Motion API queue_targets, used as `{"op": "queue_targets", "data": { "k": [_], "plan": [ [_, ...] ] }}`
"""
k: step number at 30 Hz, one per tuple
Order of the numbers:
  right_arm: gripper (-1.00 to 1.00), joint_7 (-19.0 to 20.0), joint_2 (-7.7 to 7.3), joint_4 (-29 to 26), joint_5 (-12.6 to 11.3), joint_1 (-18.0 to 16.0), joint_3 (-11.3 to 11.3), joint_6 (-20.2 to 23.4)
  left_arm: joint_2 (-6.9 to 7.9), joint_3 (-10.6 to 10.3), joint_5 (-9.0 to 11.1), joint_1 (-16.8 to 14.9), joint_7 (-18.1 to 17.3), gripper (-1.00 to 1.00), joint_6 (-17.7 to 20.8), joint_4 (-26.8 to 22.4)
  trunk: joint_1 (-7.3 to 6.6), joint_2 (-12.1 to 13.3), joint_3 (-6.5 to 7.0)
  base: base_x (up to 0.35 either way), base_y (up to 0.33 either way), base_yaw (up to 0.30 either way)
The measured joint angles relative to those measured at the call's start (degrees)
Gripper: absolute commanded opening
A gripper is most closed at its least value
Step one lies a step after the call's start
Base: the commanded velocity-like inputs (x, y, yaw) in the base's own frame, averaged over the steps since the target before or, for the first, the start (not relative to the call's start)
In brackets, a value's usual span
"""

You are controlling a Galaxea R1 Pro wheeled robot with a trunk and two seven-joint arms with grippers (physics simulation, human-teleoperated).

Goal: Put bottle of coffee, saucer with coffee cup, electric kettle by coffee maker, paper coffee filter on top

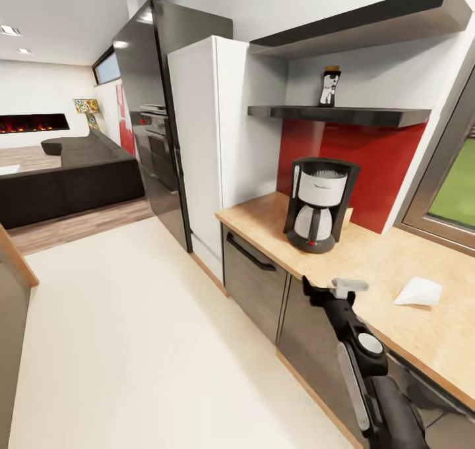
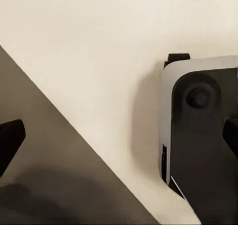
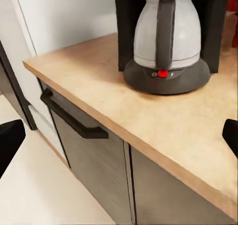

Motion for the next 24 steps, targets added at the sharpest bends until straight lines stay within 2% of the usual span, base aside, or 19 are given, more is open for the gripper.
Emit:
{"op": "queue_targets", "data": {
  "k": [2, 9, 13, 17, 24],
  "plan": [
    [1.00, 0.1, -0.72, -0.1, -0.1, -2.5, -3.9, 1.6, -0.16, 0.0, -0.1, 0.0, 0.1, 1.00, 4.0, -0.1, 0.00, 0.0, 0.00, 0.276, -0.131, 0.000],
    [1.00, 0.2, -1.13, -0.3, -0.5, -3.4, -6.9, 2.5, -0.30, 0.2, -0.1, 0.0, 0.2, 1.00, 5.7, -0.1, 0.01, 0.0, 0.00, 0.237, -0.177, 0.000],
    [1.00, 0.1, -0.92, -0.7, -0.8, -3.4, -10.5, 4.5, -0.31, 0.4, -0.1, 0.0, 0.2, 1.00, 5.3, -0.1, 0.02, 0.0, 0.00, 0.091, -0.054, 0.000],
    [1.00, 0.1, -0.87, -0.7, -0.9, -3.4, -11.0, 5.0, -0.25, 0.4, -0.1, 0.0, 0.2, 1.00, 5.2, -0.1, 0.03, 0.0, -0.01, 0.014, -0.008, -0.097],
    [1.00, 0.1, -0.80, -0.7, -0.9, -3.4, -11.0, 5.1, -0.05, 0.4, 0.0, 0.0, 0.2, 1.00, 5.2, 0.1, 0.03, 0.0, -0.02, 0.002, -0.001, -0.270]
  ]
}}
